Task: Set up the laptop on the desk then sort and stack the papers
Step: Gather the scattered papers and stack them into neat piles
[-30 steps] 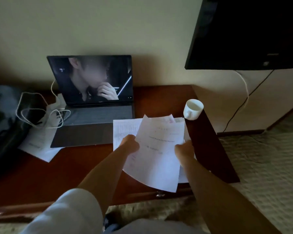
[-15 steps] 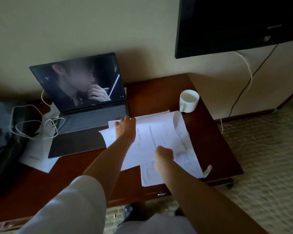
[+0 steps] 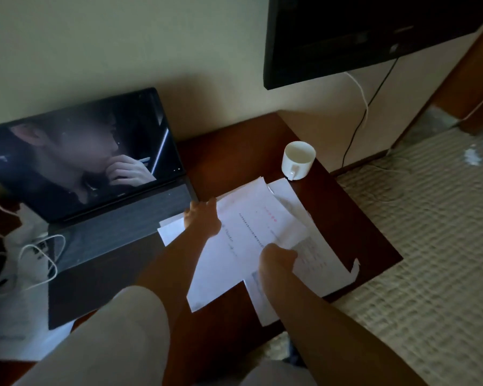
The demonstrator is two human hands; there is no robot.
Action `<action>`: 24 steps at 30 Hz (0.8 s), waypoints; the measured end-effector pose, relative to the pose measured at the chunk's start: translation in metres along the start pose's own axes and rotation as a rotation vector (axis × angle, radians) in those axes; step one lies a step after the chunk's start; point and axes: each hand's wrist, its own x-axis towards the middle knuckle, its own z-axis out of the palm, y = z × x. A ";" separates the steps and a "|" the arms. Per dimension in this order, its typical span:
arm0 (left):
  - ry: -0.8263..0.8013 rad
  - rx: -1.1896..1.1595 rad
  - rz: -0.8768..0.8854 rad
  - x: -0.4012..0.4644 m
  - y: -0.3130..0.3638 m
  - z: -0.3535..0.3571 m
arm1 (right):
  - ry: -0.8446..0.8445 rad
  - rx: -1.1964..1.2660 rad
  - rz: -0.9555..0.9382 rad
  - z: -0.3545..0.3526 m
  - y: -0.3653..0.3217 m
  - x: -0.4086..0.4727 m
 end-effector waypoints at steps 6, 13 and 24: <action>-0.007 -0.013 -0.026 0.010 0.002 -0.007 | 0.049 -0.079 -0.186 0.011 -0.002 0.005; 0.036 -0.608 -0.288 -0.013 0.025 -0.007 | -0.062 -0.242 -0.496 -0.014 -0.035 0.026; 0.187 -1.135 -0.769 -0.058 0.066 0.023 | -0.114 -0.761 -0.868 -0.047 -0.063 0.067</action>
